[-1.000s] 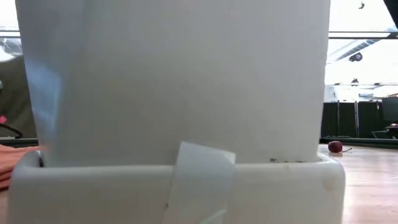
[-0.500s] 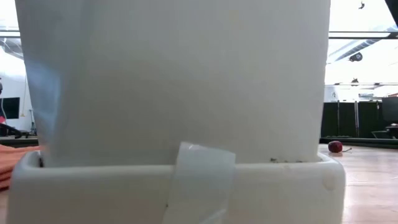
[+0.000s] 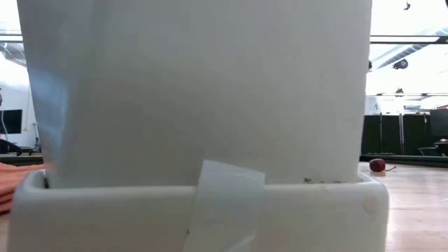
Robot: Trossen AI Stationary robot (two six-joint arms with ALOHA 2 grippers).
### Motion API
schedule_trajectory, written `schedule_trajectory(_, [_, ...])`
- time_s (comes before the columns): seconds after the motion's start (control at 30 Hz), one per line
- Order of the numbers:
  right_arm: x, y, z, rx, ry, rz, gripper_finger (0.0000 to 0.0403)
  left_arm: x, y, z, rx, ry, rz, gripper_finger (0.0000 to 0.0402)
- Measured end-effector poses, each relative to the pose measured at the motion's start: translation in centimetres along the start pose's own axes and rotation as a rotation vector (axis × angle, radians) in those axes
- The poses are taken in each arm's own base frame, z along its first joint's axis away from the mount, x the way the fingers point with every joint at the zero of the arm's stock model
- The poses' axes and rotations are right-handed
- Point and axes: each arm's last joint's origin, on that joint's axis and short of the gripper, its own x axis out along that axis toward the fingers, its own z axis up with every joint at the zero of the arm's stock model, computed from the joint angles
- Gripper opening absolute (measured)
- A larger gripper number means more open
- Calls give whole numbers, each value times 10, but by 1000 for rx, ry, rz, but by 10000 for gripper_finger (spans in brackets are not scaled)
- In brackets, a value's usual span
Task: Pick and placing Produce into tupperware
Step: Put the red cherry into the transparent bin
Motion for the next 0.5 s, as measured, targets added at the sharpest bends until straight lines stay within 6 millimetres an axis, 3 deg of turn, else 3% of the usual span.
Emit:
schedule_trajectory(0.3, [24, -19, -16, 141, -53, 120, 285, 1, 0, 4, 132, -31, -30, 271])
schedule_trajectory(0.5, [35, -30, -23, 167, -97, 132, 285, 27, 13, 3, 293, 68, -30, 271])
